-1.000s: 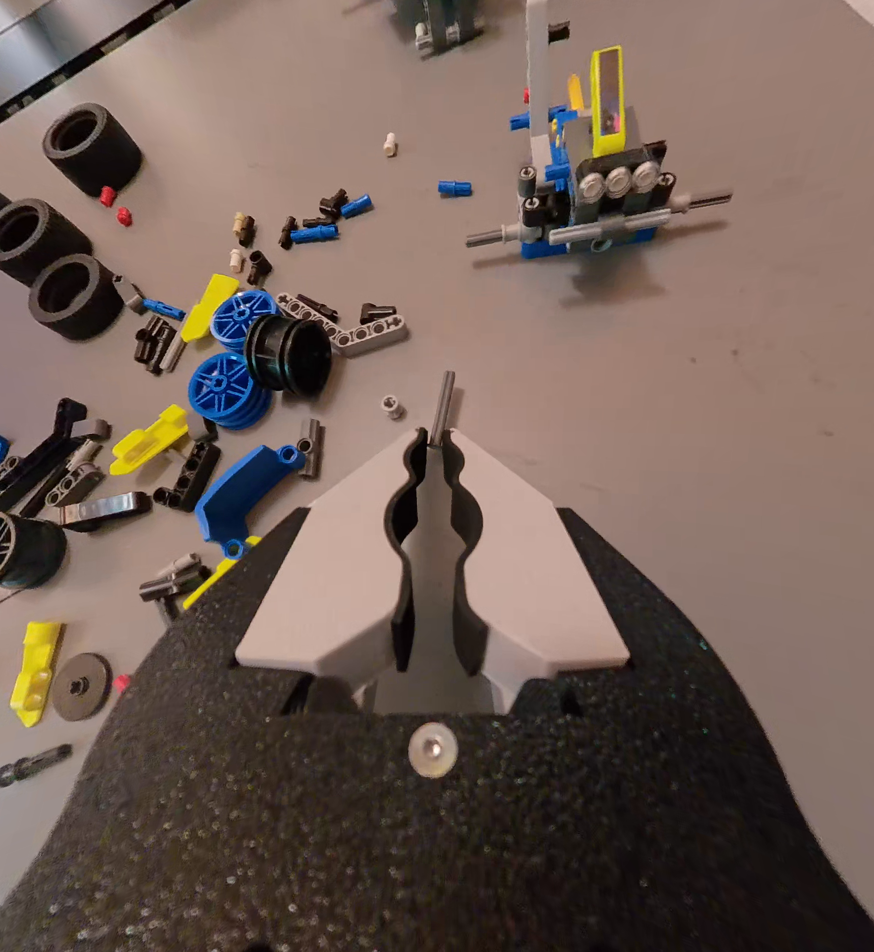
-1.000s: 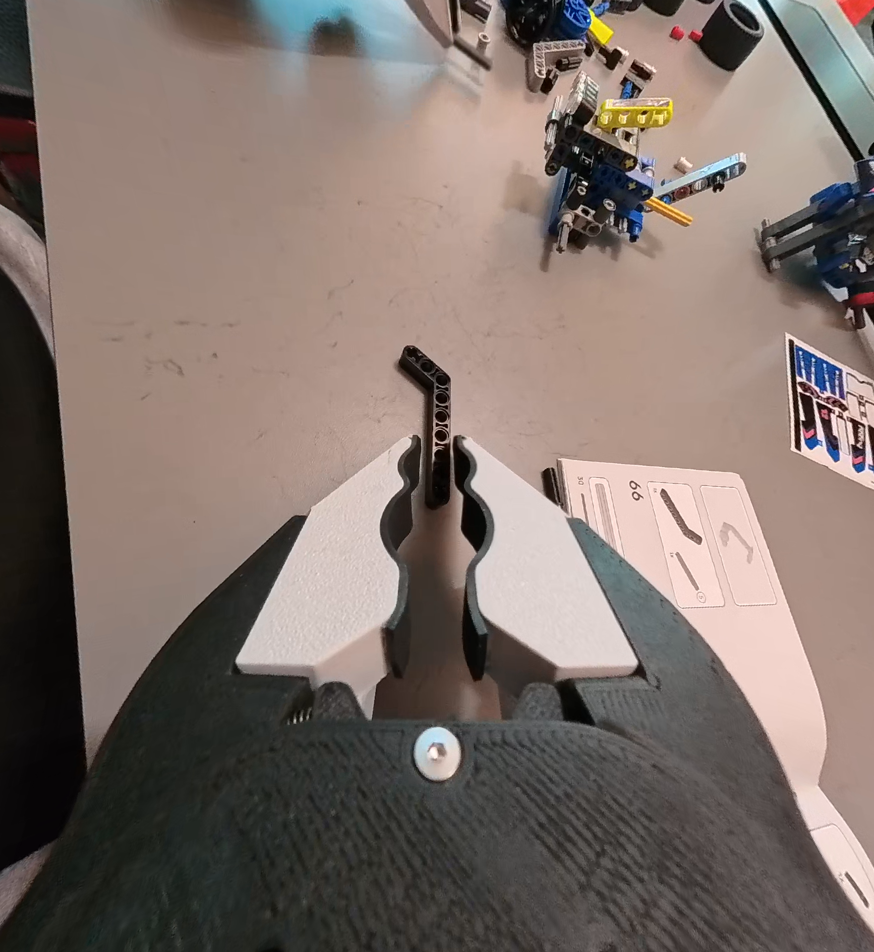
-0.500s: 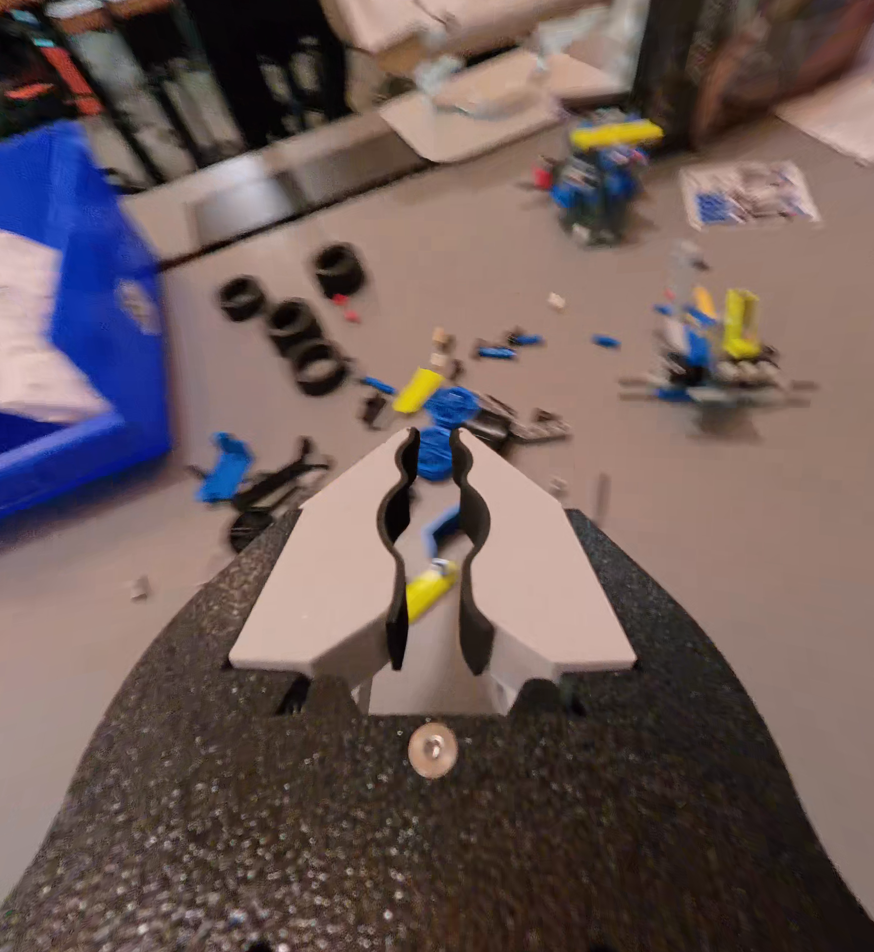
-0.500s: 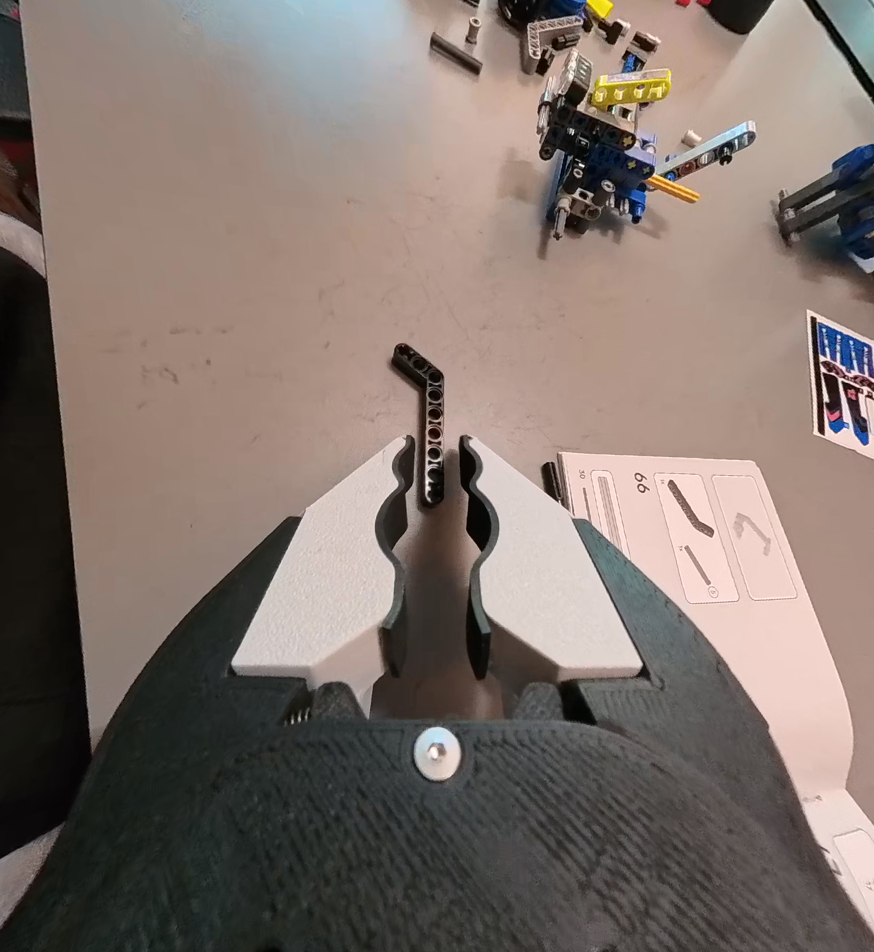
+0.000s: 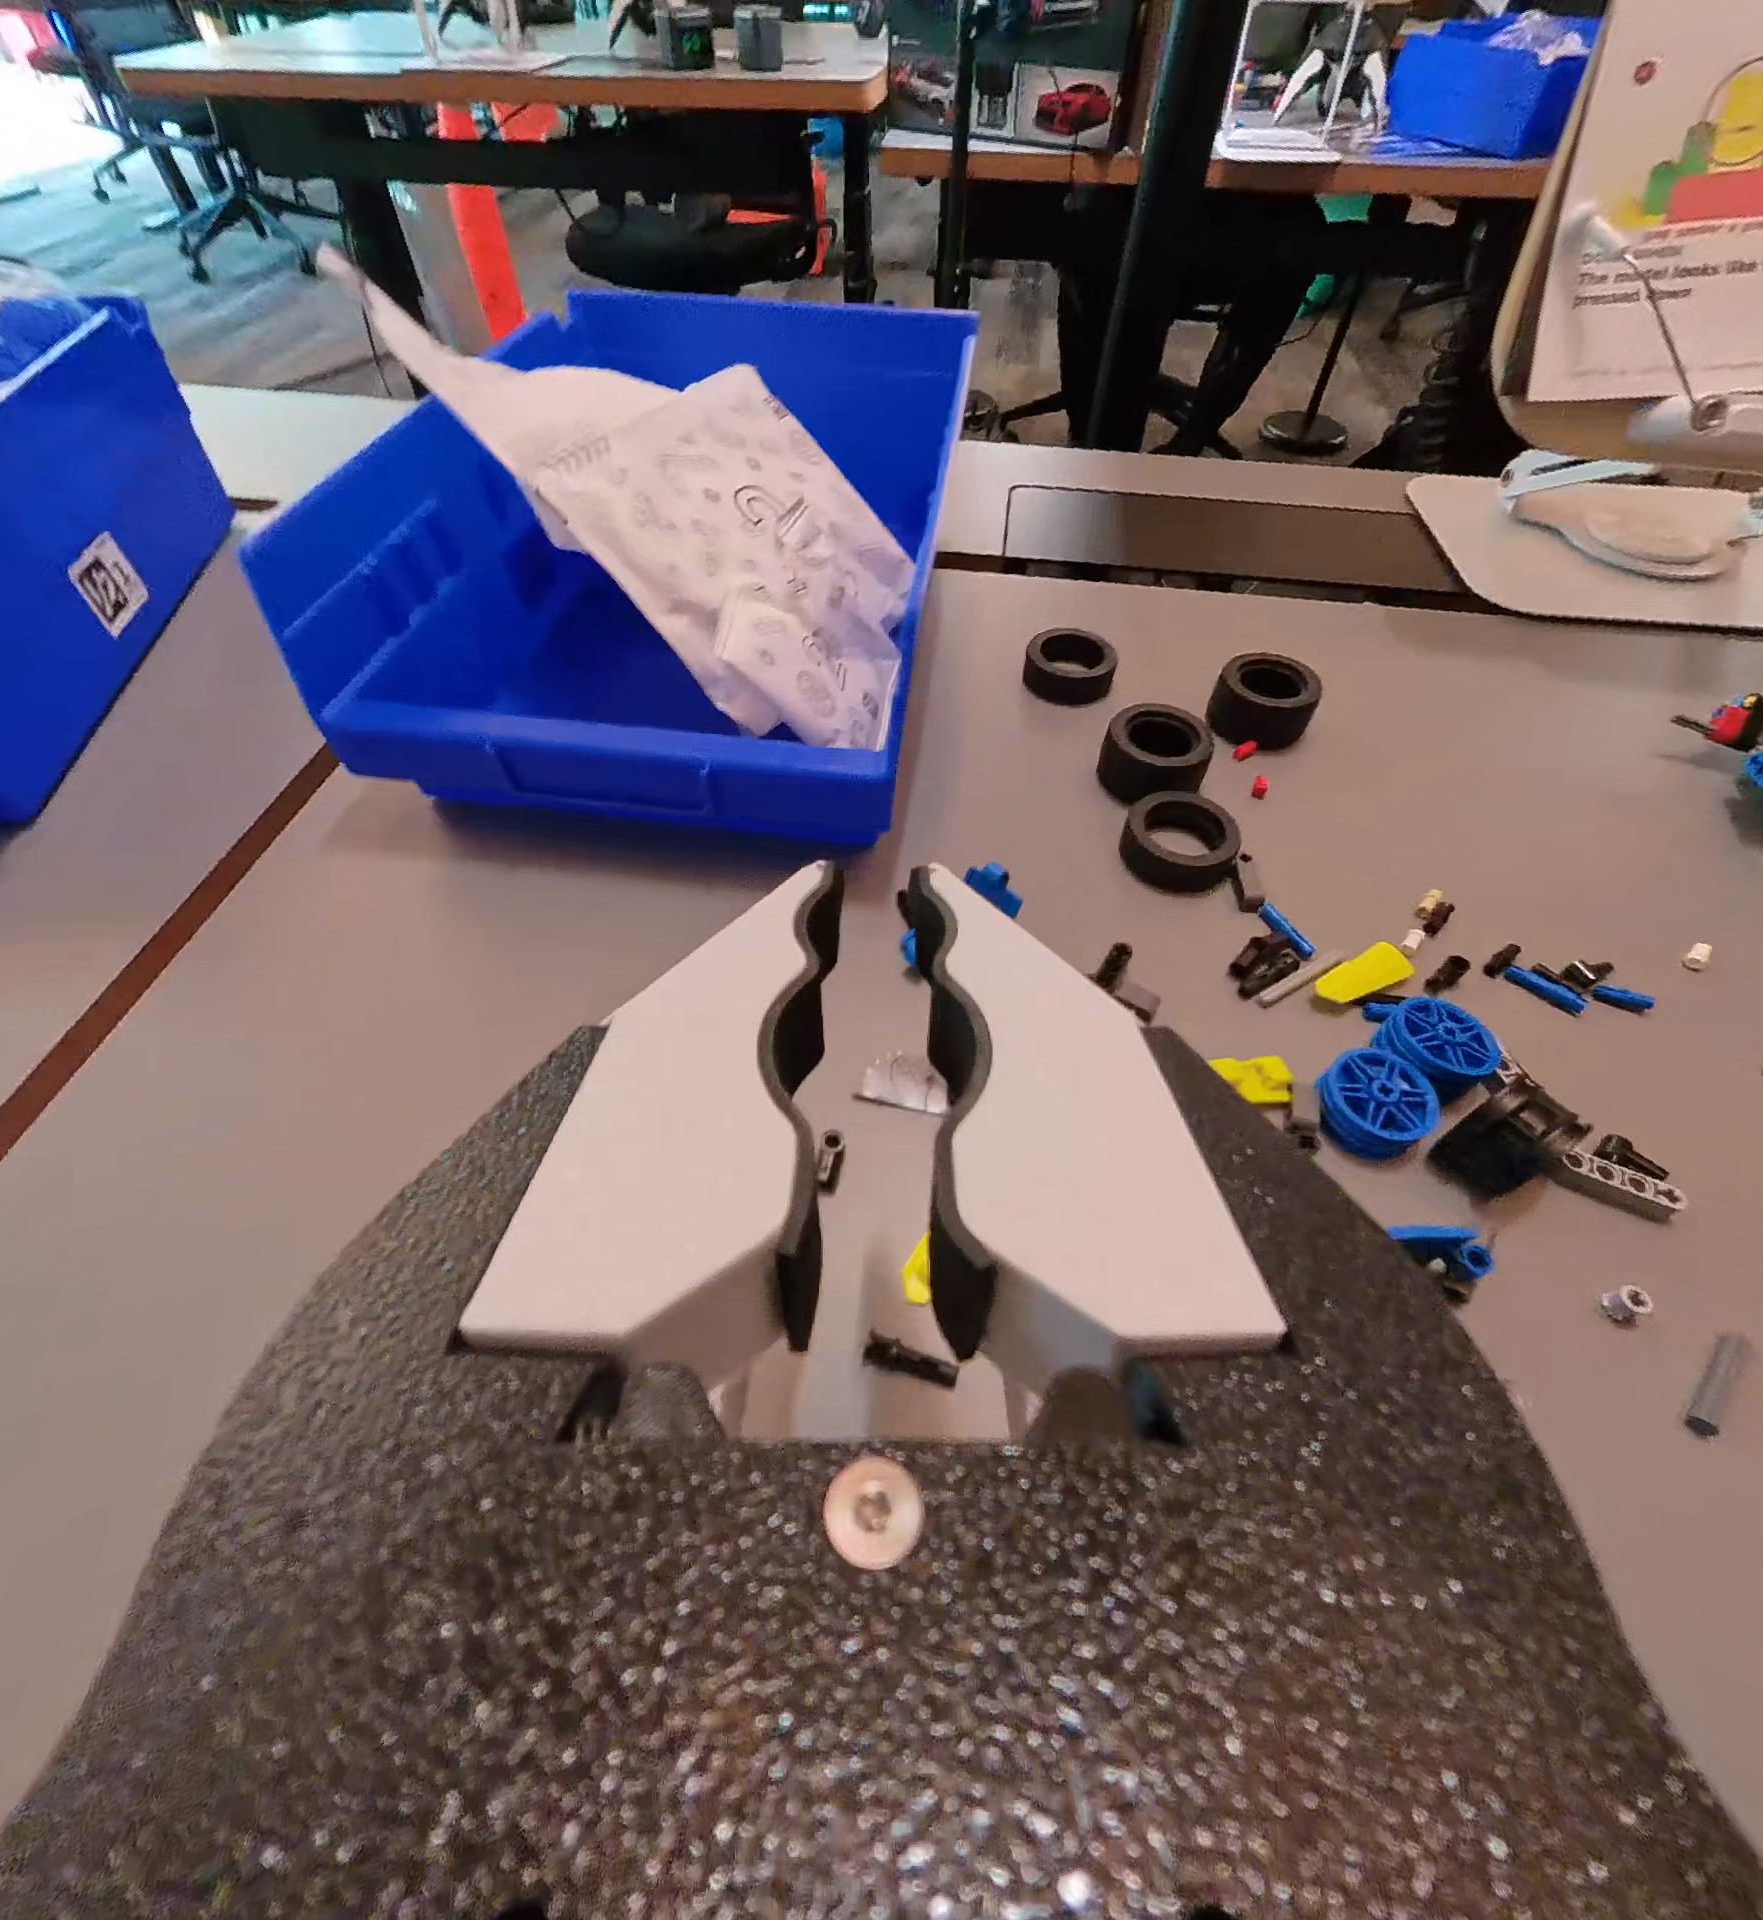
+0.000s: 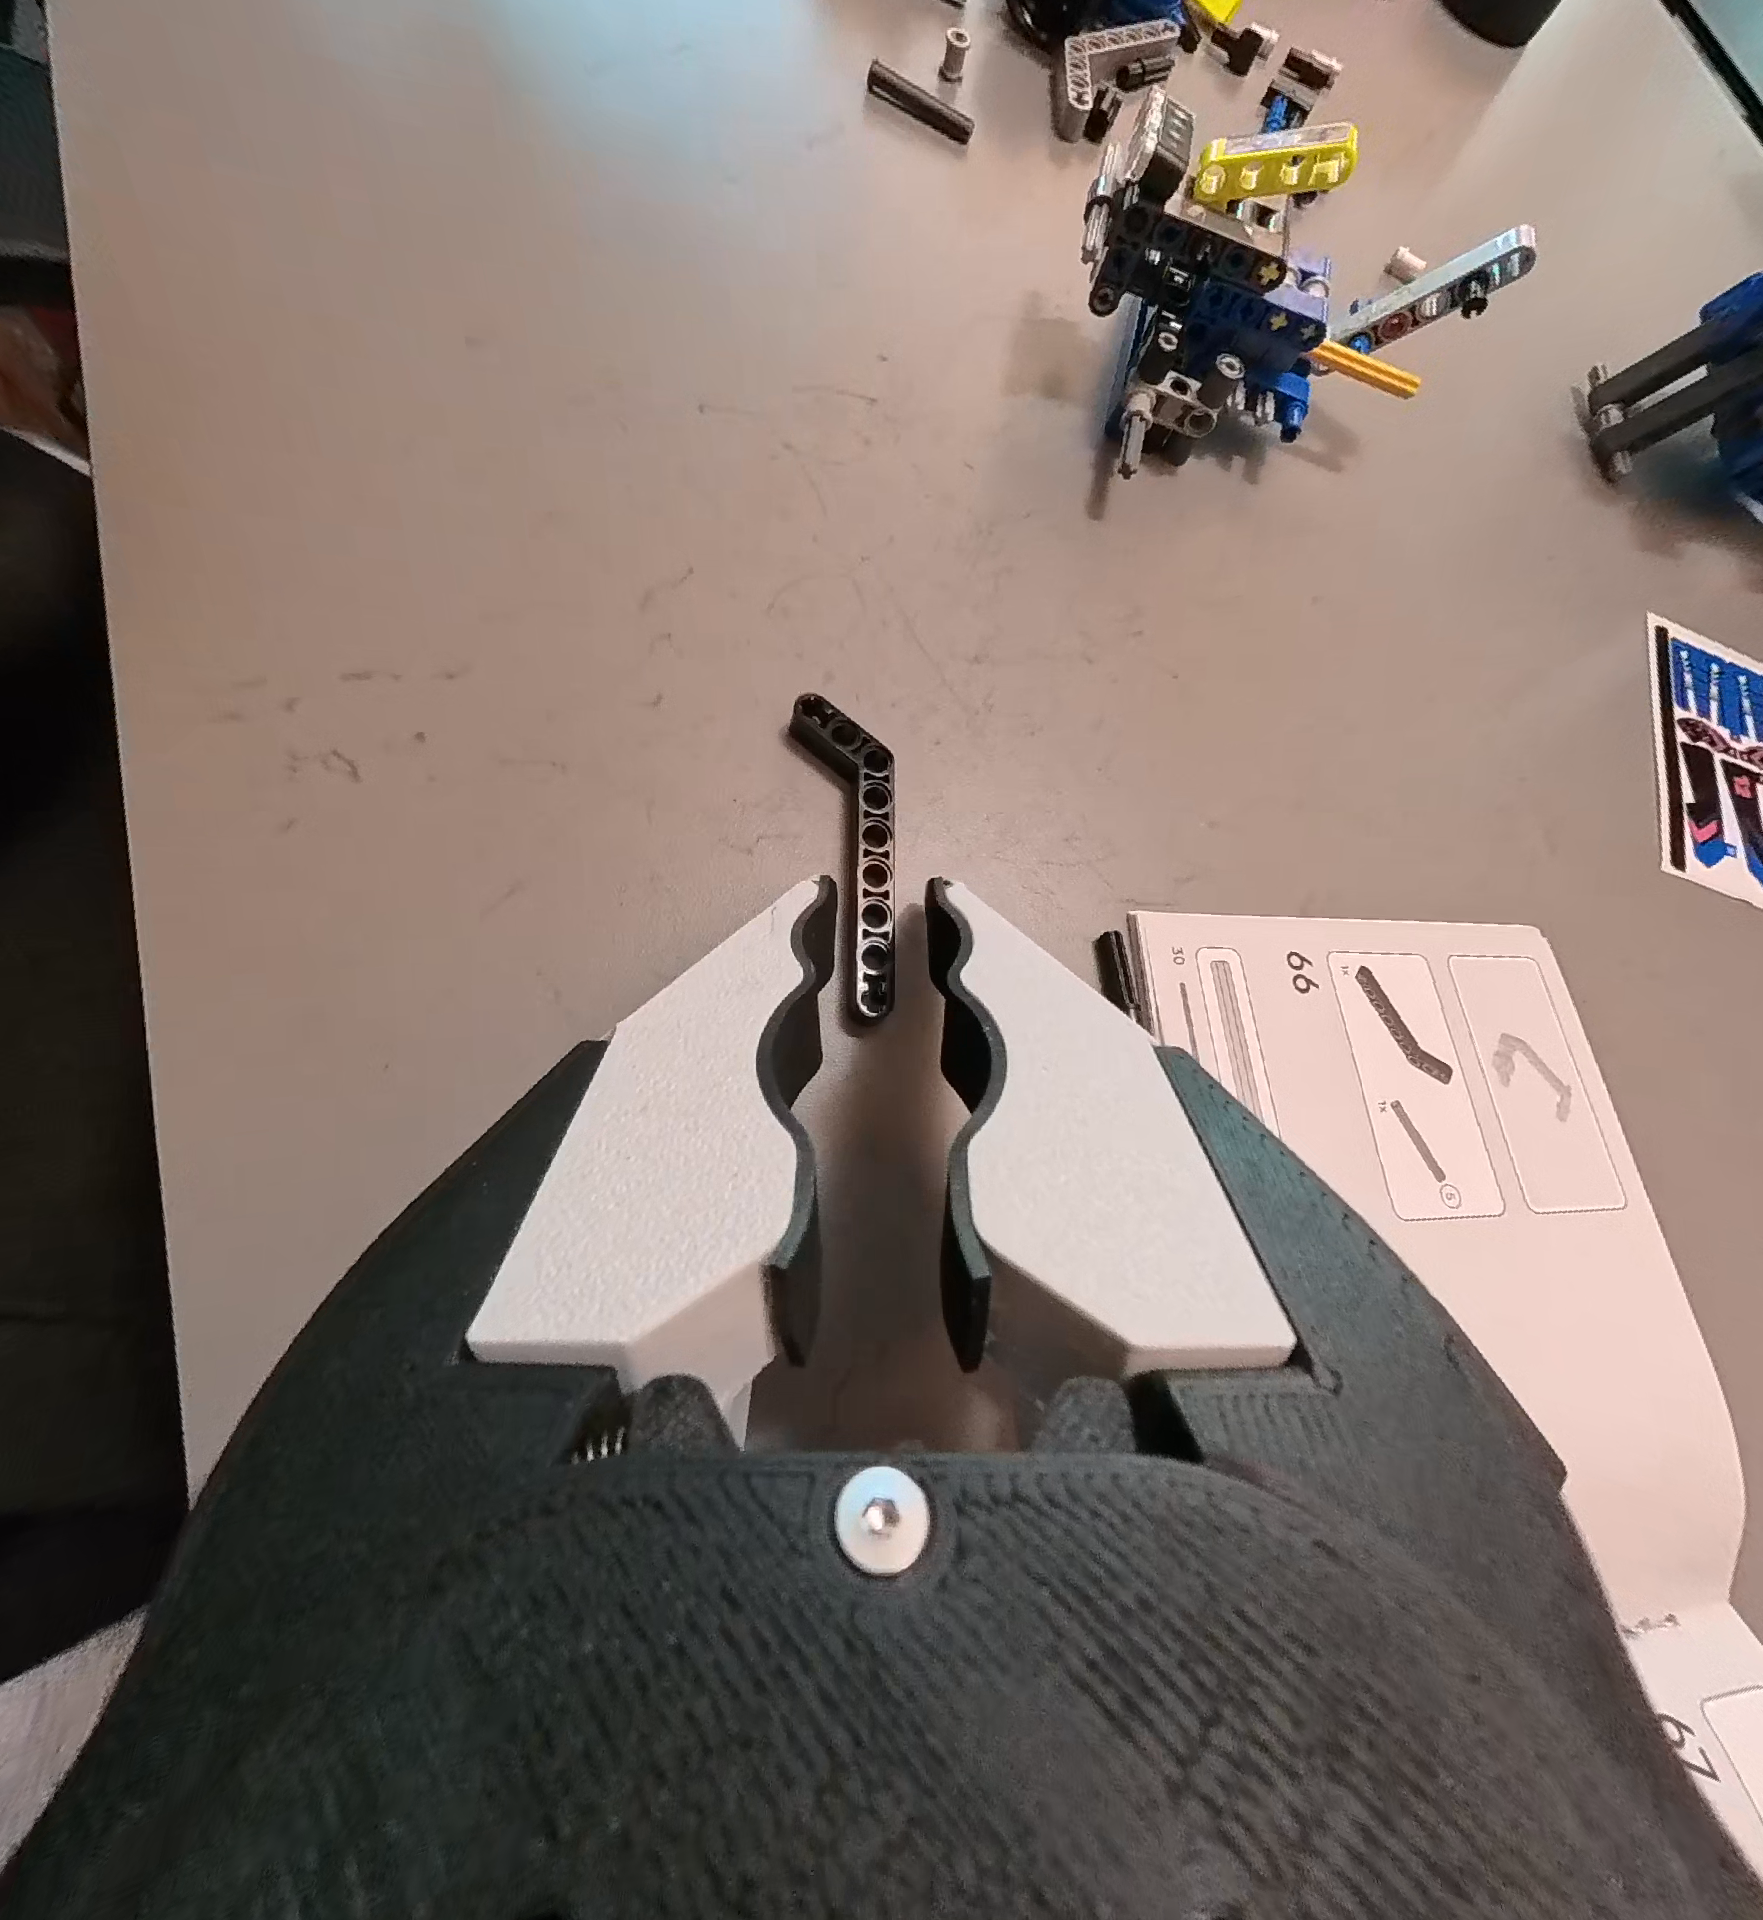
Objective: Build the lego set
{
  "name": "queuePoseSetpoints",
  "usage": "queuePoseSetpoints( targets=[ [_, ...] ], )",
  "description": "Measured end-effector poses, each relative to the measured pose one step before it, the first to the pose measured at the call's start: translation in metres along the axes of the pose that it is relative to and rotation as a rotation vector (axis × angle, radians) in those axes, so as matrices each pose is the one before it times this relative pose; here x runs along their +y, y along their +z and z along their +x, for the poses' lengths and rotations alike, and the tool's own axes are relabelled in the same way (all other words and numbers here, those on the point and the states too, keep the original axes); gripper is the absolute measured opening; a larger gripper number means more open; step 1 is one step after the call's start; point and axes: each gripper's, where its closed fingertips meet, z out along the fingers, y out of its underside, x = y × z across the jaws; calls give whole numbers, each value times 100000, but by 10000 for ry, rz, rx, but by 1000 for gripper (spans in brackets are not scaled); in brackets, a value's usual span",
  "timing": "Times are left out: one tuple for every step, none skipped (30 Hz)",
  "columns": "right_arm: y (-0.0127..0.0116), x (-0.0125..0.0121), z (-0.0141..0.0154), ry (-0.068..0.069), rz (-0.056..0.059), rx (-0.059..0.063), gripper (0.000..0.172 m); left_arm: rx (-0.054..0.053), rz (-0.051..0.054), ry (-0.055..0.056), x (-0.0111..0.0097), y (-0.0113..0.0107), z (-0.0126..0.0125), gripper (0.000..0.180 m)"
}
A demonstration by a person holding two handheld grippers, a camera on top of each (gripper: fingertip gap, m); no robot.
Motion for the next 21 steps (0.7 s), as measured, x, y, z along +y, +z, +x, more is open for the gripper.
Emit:
queuePoseSetpoints(
  targets=[
    [3, 1, -16, 21, -5, -38, 15, 34, -29, -207, 207, -92, -432, 11],
    [15, 11, -41, 16, -4, -41, 14, 15, -10, -154, 168, -62, -400, 11],
    [3, -3, -8, 14, -3, -28, 13, -8, -28, -86, 187, -29, -371, 11],
    [10, 4, 9, 26, -3, -9, 14, -4, -47, -72, 180, 28, -282, 11],
    [20, 3, 21, 35, -3, -17, 14, 73, -55, -88, 165, 78, -64, 11],
    [6, 0, 16, 40, -2, -19, 14, 145, -54, -79, 137, 109, 152, 11],
    [0, 10, 11, 51, -3, -31, 14, 143, -37, -30, 97, 139, 247, 12],
    [3, 1, 41, 61, -3, -27, 15, 98, -25, 37, 84, 147, 256, 12],
    [8, 6, 43, 64, -3, -16, 16, 67, -41, 89, 103, 167, 254, 12],
    [8, 4, 32, 55, -3, -21, 16, 60, -67, 112, 137, 185, 252, 12],
    [-2, 9, 18, 49, -4, -28, 17, 65, -81, 102, 171, 179, 249, 12],
    [6, -1, 32, 50, -2, -10, 17, 90, -79, 83, 157, 193, 270, 12],
    [6, 2, 62, 49, -4, 4, 18, 128, -82, 72, 149, 188, 328, 12],
    [6, 2, 57, 51, -4, 1, 19, 119, -105, 57, 175, 154, 317, 11],
    [15, -9, 113, 29, -1, 30, 21, 50, -94, 49, 145, 115, 221, 11],
    [23, -12, 147, 3, 4, 64, 22, -15, -42, 41, 81, 73, 117, 11],
    [17, -8, 89, -2, -1, 41, 23, -6, -9, 19, 30, 75, 107, 11],
    [8, -11, 30, -10, 2, 24, 23, 49, -11, 10, 3, 64, 183, 11],
    [-5, -2, -12, -40, 5, 29, 23, 58, -18, 14, 8, 38, 155, 11],
    [-2, -17, -45, -73, 6, 24, 22, 33, -24, 24, 17, 11, 116, 11],
    [-4, 1, -54, -71, 4, 13, 21, 57, -39, 54, 34, 9, 132, 11]
  ],
)
